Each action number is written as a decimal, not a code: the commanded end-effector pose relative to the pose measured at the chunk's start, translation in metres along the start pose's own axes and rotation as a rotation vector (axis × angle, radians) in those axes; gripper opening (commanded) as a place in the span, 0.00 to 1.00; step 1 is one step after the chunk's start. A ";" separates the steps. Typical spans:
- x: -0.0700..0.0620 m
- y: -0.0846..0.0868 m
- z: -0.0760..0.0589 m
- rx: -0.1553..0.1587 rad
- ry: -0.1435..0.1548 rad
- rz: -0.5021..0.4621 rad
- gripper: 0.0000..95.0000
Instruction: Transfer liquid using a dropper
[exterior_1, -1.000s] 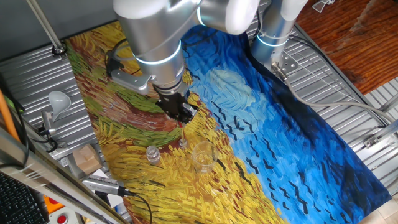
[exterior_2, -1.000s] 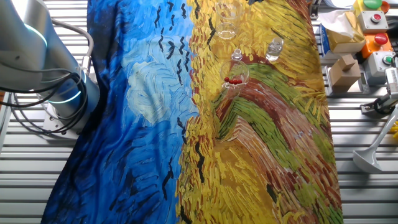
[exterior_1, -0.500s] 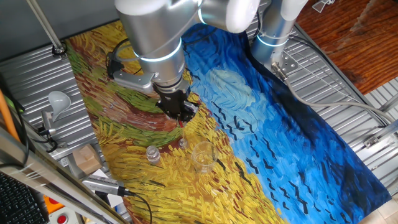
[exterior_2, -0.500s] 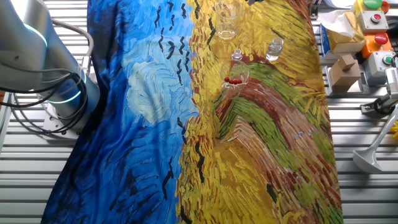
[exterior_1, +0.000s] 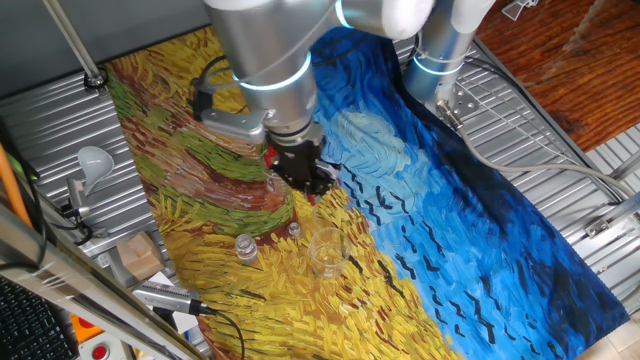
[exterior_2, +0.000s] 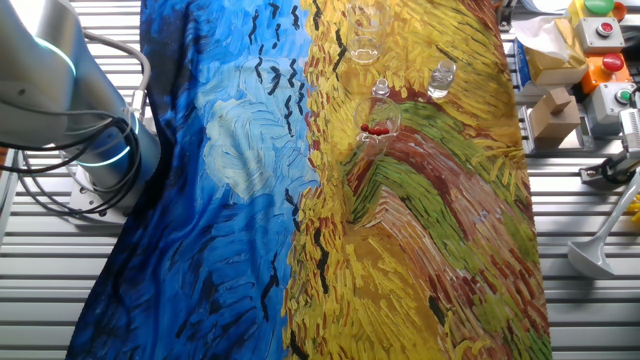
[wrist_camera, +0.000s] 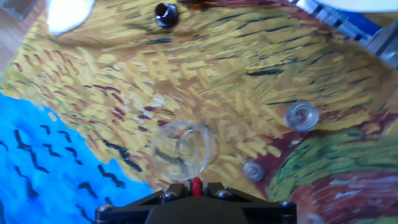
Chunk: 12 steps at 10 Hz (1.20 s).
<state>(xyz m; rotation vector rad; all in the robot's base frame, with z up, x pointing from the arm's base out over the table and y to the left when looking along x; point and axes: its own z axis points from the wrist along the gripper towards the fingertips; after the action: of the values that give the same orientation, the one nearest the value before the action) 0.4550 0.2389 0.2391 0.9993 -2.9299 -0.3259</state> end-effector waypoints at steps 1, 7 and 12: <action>0.003 0.013 0.014 0.041 -0.002 0.040 0.00; 0.003 0.014 0.015 0.018 -0.015 0.012 0.00; 0.003 0.014 0.015 0.019 -0.006 0.038 0.00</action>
<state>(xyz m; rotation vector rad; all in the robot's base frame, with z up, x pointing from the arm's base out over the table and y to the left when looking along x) 0.4422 0.2507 0.2273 0.9433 -2.9615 -0.2960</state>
